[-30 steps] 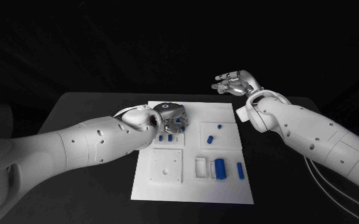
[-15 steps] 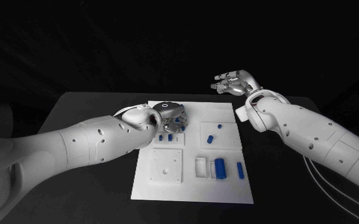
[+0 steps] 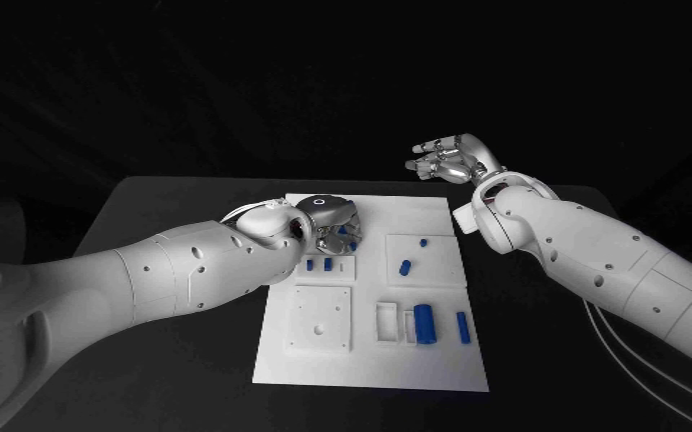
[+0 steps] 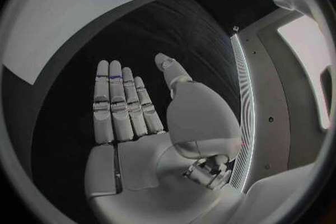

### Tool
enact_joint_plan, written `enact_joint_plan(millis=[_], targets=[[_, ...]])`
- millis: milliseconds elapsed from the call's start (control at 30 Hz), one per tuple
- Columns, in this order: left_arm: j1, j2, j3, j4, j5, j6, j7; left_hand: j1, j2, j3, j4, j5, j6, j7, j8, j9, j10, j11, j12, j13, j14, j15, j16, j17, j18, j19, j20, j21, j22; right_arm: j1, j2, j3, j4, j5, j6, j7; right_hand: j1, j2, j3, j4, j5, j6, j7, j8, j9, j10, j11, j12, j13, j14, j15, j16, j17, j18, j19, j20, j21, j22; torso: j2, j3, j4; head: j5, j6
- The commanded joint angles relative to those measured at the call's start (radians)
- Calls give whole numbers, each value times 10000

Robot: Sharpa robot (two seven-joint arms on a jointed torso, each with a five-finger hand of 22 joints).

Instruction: Assemble the parts on the task board

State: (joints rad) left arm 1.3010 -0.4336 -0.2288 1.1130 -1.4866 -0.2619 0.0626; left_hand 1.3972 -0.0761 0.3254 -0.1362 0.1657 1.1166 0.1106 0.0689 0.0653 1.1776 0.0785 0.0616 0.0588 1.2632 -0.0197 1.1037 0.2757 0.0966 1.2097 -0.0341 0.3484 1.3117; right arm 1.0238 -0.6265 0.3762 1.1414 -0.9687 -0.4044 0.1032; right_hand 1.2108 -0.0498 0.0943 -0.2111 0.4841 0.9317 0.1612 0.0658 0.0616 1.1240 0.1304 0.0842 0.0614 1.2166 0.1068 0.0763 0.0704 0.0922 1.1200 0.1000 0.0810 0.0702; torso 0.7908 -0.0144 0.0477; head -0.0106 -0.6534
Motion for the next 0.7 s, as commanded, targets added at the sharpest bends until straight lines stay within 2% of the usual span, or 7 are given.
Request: enact_joint_plan(millis=[33,200,500,700], targets=[[-84,51,-37,-46,-46,418,16,-76,48,-17,3,-58,8,6,-61,-16,23,-13,-32,-12,50,18,51,15,136,-46,-19,-30,166,-4,8,6,10,-9,138,119,-62,3,11,-24,23,91,11,-57,-9,-72,-22,-14,-15,-75,-15,-61,-15,13,-82,-15,-46,-11,10,-6,-5,-13,-10],[-96,82,-38,-106,-48,582,-16,-66,90,-8,3,-54,83,11,-45,-10,128,-39,-27,-10,66,6,118,34,134,-32,-27,-5,174,-4,6,6,14,-9,143,117,-62,3,11,-24,23,91,11,-57,-9,-72,-22,-14,-15,-75,-15,-61,-15,13,-82,-15,-46,-11,5,-1,0,-9,-27],[-102,94,-39,-141,-95,770,2,-3,317,-136,-33,-39,574,-98,-62,6,689,-208,-33,-2,182,-87,290,84,82,-11,-113,120,181,-4,14,6,14,-9,152,114,-64,22,2,-40,25,115,9,-55,-8,-69,-25,-14,-16,-76,-15,-61,-15,12,-81,-15,-45,-11,-5,-5,3,-10,-46],[-105,90,-39,-131,-130,647,42,22,507,-311,-93,-5,861,-156,-54,17,979,-308,-31,1,338,-147,414,124,57,61,-171,237,178,-4,19,6,13,-9,156,114,-64,22,2,-40,25,115,9,-55,-8,-69,-25,-14,-16,-76,-15,-61,-15,12,-81,-15,-45,-11,-2,-7,1,5,-49]])
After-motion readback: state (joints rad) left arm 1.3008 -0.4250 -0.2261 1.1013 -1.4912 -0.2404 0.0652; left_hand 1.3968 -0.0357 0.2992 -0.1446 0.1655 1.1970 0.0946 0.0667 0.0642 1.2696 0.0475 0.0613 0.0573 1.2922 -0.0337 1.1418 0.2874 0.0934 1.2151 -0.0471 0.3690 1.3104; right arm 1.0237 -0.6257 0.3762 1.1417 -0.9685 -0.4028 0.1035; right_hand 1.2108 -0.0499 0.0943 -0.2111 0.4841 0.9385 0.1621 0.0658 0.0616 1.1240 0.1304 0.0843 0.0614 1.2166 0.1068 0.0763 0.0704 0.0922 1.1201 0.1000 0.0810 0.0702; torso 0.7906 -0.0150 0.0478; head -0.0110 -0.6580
